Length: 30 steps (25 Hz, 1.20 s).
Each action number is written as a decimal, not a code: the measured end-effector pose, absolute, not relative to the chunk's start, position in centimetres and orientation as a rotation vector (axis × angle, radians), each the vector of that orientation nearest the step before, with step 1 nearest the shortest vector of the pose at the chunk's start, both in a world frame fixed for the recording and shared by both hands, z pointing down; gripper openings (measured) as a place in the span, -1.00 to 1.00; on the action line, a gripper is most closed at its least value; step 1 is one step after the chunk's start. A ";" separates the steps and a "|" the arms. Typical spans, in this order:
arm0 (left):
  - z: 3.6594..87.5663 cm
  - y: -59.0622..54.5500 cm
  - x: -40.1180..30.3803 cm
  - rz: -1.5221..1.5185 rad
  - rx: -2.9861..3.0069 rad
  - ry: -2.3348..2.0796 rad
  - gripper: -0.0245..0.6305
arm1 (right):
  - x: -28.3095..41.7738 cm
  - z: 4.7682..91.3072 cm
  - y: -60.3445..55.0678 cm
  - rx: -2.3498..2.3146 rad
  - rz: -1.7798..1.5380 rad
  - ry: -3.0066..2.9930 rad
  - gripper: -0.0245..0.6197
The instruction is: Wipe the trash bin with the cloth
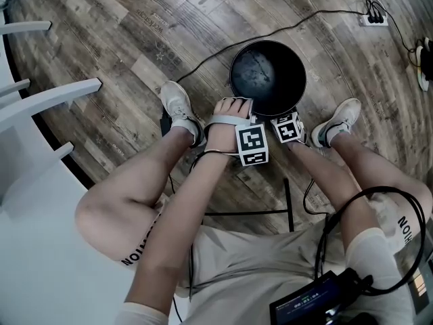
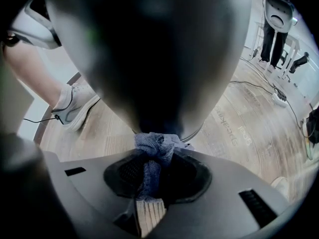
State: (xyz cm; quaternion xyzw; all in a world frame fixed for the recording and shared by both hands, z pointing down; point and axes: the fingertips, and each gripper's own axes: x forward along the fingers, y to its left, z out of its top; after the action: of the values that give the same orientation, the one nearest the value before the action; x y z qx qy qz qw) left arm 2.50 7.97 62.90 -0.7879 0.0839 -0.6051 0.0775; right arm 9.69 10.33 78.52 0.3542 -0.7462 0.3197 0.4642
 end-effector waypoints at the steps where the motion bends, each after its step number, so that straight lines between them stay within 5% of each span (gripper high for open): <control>1: 62.9 8.0 2.5 -1.812 -2.360 0.252 -0.36 | 9.7 78.9 10.3 0.877 0.778 -1.830 -0.60; 11: 63.0 8.0 2.5 -1.810 -2.361 0.255 -0.36 | 9.4 79.8 10.4 0.868 0.796 -1.789 -0.60; 30: 63.7 7.8 4.1 -1.939 -2.425 0.450 -0.37 | 9.9 66.8 12.8 0.904 0.883 -1.914 -0.60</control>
State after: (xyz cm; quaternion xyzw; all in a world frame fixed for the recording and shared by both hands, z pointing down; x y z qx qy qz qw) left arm 4.12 7.83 63.73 -0.7730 0.1433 -0.6180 0.0021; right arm 9.89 12.77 66.83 0.3591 -0.7605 0.3509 0.4117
